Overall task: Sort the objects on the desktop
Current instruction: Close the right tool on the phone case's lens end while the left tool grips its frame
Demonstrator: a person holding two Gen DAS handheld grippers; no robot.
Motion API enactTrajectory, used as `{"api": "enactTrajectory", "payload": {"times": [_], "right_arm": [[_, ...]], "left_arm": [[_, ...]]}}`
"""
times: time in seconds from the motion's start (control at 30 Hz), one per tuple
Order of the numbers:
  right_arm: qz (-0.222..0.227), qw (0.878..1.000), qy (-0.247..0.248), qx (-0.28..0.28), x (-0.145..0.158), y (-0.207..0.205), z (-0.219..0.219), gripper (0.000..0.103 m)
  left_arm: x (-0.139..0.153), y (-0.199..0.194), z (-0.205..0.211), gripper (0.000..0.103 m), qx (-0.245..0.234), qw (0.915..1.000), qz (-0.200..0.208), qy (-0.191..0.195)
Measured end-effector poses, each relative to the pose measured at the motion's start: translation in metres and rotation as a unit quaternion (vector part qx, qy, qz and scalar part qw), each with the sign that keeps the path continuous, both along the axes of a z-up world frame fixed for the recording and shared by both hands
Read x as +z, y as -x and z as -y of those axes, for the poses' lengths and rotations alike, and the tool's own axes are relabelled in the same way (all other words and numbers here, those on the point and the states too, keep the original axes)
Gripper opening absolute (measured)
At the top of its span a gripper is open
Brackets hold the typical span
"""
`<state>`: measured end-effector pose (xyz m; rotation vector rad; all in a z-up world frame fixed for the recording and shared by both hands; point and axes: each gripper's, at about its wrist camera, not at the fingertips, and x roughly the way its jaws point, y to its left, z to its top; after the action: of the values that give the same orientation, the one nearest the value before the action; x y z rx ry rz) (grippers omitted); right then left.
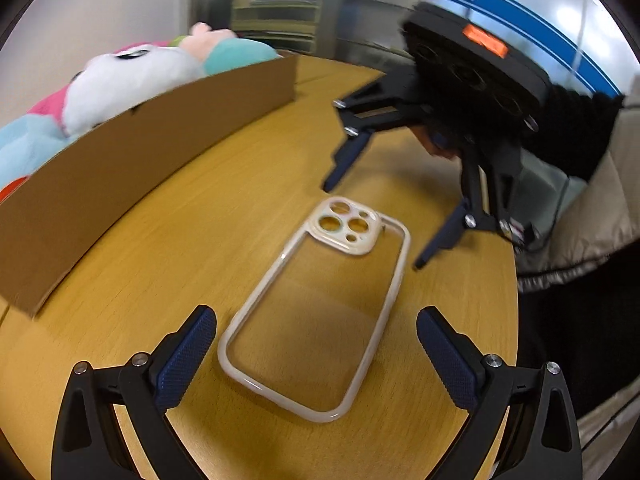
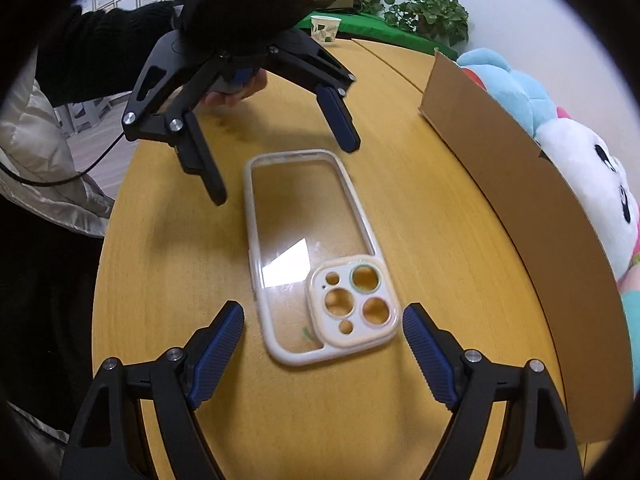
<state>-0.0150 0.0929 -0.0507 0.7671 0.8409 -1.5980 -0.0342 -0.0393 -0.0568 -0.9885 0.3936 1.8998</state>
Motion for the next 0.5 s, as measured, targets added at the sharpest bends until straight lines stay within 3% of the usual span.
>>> {"api": "enactTrajectory", "payload": {"times": [0.13, 0.23, 0.5], "right_arm": [[0.023, 1.0, -0.003, 0.009, -0.006, 0.013, 0.004, 0.083], [0.046, 0.999, 0.002, 0.012, -0.007, 0.021, 0.003, 0.085], [0.057, 0.998, 0.021, 0.005, -0.006, 0.017, -0.008, 0.081]], "left_arm": [[-0.008, -0.002, 0.001, 0.1, -0.022, 0.9995, 0.008, 0.02], [-0.009, -0.009, 0.004, 0.099, -0.026, 0.9995, -0.003, 0.015], [-0.006, -0.006, 0.014, 0.08, -0.012, 0.9999, 0.002, -0.011]]}}
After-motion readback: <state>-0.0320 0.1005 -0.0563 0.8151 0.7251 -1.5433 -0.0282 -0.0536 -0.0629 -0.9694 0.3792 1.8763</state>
